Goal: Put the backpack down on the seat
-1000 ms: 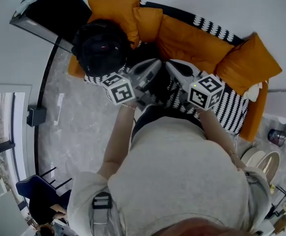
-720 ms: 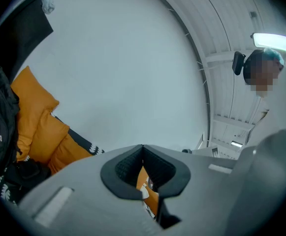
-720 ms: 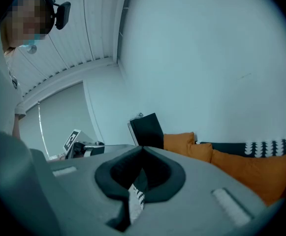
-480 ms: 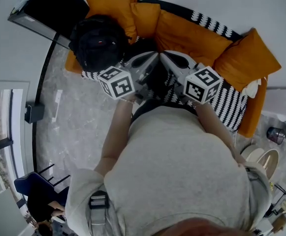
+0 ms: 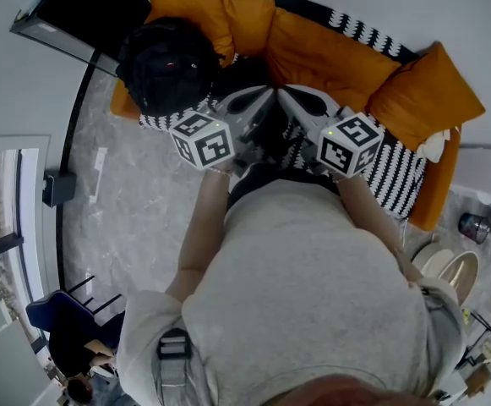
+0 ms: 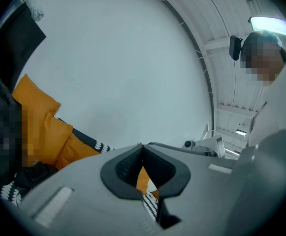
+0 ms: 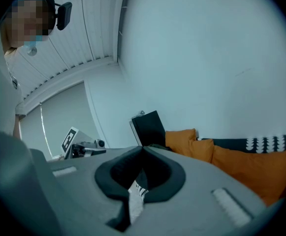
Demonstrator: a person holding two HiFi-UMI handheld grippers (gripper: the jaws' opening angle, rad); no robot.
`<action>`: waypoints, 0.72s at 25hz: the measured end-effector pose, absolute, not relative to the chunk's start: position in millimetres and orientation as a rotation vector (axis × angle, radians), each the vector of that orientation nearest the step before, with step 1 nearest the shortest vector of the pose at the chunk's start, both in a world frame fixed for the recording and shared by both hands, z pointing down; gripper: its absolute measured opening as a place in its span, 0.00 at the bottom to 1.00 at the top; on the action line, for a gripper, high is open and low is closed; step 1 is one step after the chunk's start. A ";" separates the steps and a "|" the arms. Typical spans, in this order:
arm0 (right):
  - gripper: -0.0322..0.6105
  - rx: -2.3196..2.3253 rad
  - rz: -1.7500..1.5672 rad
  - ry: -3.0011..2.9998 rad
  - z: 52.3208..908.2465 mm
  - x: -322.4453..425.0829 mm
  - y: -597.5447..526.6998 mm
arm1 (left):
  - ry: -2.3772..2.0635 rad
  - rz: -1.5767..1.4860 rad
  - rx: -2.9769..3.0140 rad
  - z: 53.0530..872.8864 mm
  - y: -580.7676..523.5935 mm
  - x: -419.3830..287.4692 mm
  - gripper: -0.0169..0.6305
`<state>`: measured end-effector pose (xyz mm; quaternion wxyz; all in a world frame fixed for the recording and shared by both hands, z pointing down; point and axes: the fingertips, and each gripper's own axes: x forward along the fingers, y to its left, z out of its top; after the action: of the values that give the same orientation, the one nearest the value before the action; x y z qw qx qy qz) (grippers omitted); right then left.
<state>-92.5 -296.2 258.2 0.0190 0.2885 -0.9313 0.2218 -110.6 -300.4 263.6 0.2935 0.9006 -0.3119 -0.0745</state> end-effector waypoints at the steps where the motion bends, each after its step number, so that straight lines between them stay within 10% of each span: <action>1: 0.05 0.894 0.690 -2.888 259.3 -92.0 -295.9 | -0.833 -0.192 2.399 264.3 -299.8 -109.9 0.04; 18: 0.05 0.846 0.723 -2.851 279.0 -88.2 -295.1 | -0.921 -0.162 2.389 274.7 -298.3 -111.7 0.04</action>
<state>-88.2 -295.1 279.0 0.0404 0.2763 -0.9308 0.2359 -111.7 -298.3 274.7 0.2838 0.8929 -0.3443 -0.0605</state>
